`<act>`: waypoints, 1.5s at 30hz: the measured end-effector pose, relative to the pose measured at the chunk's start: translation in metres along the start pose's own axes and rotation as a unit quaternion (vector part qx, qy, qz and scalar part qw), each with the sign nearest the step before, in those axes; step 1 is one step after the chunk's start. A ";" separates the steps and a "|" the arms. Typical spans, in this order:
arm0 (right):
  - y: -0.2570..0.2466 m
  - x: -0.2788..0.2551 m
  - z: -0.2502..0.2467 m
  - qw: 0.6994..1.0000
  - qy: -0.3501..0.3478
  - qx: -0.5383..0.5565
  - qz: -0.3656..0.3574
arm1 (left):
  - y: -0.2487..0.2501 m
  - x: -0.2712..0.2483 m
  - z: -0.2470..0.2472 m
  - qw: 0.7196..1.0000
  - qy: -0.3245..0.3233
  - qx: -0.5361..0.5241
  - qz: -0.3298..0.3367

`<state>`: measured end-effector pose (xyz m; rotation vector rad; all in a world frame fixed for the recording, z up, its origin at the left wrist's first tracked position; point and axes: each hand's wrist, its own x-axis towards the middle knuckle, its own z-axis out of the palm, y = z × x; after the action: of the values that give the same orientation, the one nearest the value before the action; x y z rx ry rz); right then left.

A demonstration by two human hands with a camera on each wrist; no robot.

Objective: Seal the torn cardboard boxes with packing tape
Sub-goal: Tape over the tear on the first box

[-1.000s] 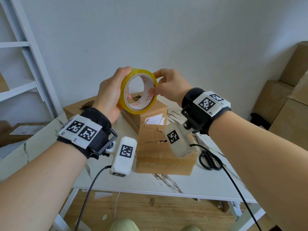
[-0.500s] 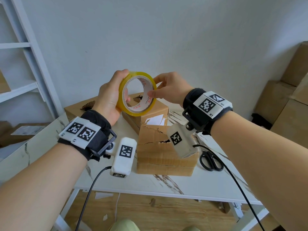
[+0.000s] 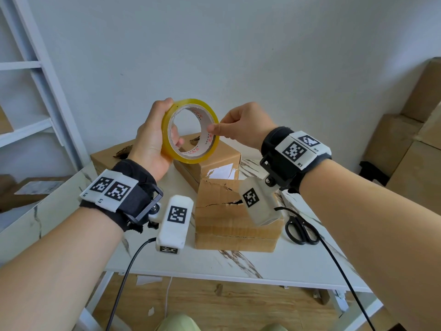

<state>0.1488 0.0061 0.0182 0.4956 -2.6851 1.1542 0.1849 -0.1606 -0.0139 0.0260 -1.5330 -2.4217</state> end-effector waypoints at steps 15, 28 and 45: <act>-0.003 0.005 0.004 0.999 -0.014 -0.023 -0.034 | -0.003 0.004 -0.001 1.000 0.006 -0.024 -0.010; -0.002 0.003 0.002 0.999 -0.024 -0.008 -0.046 | -0.001 0.000 -0.001 0.996 -0.006 -0.084 -0.026; -0.001 -0.003 -0.003 0.999 -0.034 0.000 -0.012 | -0.002 0.005 -0.004 0.999 0.000 -0.049 -0.016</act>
<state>0.1520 0.0082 0.0196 0.5768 -2.7286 1.1500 0.1806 -0.1648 -0.0171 0.0322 -1.4236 -2.5184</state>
